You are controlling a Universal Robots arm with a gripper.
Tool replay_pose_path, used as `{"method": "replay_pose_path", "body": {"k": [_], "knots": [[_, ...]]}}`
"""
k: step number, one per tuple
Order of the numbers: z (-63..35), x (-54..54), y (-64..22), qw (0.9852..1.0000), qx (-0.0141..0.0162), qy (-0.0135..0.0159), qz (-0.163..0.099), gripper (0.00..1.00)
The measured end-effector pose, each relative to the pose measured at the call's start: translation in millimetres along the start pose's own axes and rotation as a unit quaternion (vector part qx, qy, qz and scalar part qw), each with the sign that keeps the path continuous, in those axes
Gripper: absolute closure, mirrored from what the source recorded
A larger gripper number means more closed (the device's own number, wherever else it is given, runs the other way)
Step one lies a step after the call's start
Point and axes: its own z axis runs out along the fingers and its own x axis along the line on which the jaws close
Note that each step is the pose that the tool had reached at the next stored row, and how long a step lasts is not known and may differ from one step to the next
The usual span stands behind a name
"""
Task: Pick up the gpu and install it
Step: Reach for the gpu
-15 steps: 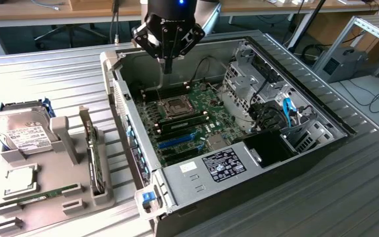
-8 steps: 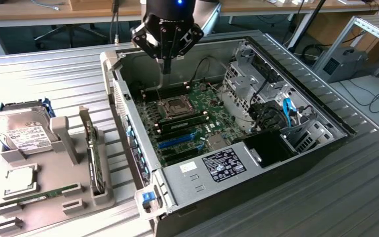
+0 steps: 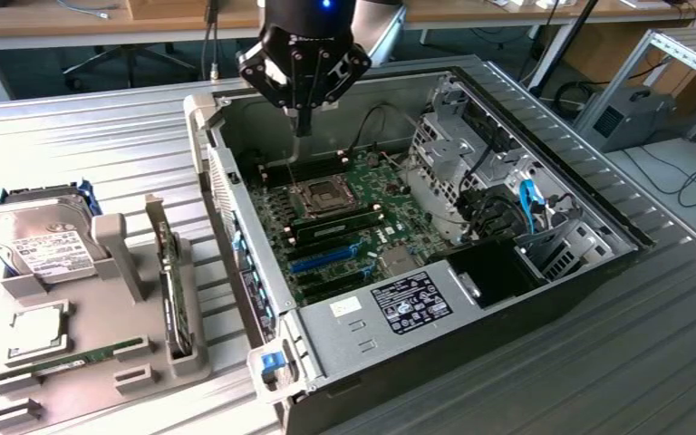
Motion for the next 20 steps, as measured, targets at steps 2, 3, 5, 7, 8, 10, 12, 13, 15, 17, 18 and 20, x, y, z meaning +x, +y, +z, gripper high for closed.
{"method": "replay_pose_path", "body": {"k": [2,3,5,7,8,10,12,13,15,17,18,20], "knots": [[0.0,3.2,-0.2,1.0,-0.0001,0.0,0.0,0.89],[-0.1,5.0,-0.3,1.0,0.0,0.0,0.0,0.89],[-0.2,8.5,-0.6,1.0,0.0,0.0,0.0,0.89],[-0.2,11.5,-0.8,1.0,-0.0001,0.0,0.0,0.89],[-0.2,12.4,-0.9,1.0,-0.0001,-0.0001,0.0,0.89],[-0.2,13.8,-0.9,1.0,-0.0001,-0.0001,0.0,0.89],[-0.3,15.8,-1.1,1.0,-0.0001,0.0,0.0,0.89],[-0.3,16.1,-1.1,1.0,-0.0001,0.0,0.0,0.89],[-0.4,17.1,-1.2,1.0,-0.0001,0.0,0.0,0.89],[-0.4,18.1,-1.3,1.0,-0.0001,0.0,0.0,0.89],[-0.4,18.8,-1.3,1.0,-0.0001,0.0,0.0,0.89],[-0.5,20.4,-1.5,1.0,0.0,0.0,0.0,0.89]]}}
